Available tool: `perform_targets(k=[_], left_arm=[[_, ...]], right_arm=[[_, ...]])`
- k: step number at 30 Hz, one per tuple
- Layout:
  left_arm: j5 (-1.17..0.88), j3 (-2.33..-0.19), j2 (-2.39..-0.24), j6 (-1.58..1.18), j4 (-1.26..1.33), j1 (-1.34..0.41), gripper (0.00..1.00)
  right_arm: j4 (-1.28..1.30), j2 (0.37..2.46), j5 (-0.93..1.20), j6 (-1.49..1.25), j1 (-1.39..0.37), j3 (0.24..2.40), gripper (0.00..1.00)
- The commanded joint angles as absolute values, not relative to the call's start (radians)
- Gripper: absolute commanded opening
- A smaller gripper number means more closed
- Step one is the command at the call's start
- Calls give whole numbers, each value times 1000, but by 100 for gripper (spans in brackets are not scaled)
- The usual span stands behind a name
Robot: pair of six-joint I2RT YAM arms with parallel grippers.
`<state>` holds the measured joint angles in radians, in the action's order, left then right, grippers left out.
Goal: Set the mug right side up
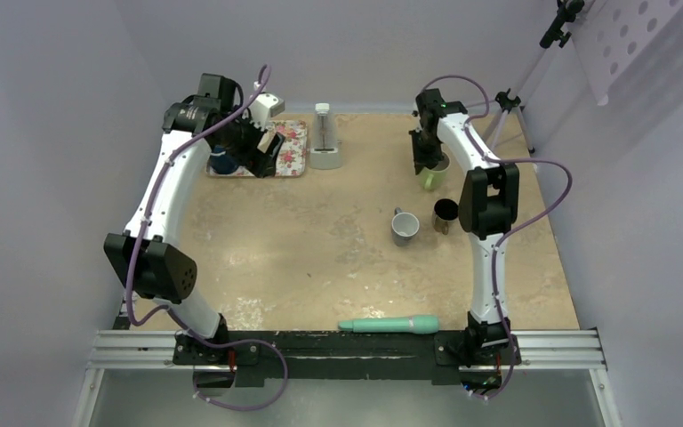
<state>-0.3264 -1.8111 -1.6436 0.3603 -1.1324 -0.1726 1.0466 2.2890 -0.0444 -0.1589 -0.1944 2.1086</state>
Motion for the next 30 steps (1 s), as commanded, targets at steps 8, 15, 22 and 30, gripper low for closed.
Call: perform_targets(k=[8, 15, 22, 30], left_arm=[[-129, -1921, -1858, 320, -1033, -146, 100], [57, -2047, -2049, 138, -838, -144, 100], [186, -2260, -2272, 73, -790, -136, 100], [102, -2241, -2348, 176, -730, -128, 100]], right_arm=[[1041, 2344, -40, -116, -166, 2182, 33], [1056, 2283, -75, -122, -168, 2241, 58], [996, 2115, -49, -126, -181, 2103, 64], [991, 1999, -41, -107, -219, 1994, 64]])
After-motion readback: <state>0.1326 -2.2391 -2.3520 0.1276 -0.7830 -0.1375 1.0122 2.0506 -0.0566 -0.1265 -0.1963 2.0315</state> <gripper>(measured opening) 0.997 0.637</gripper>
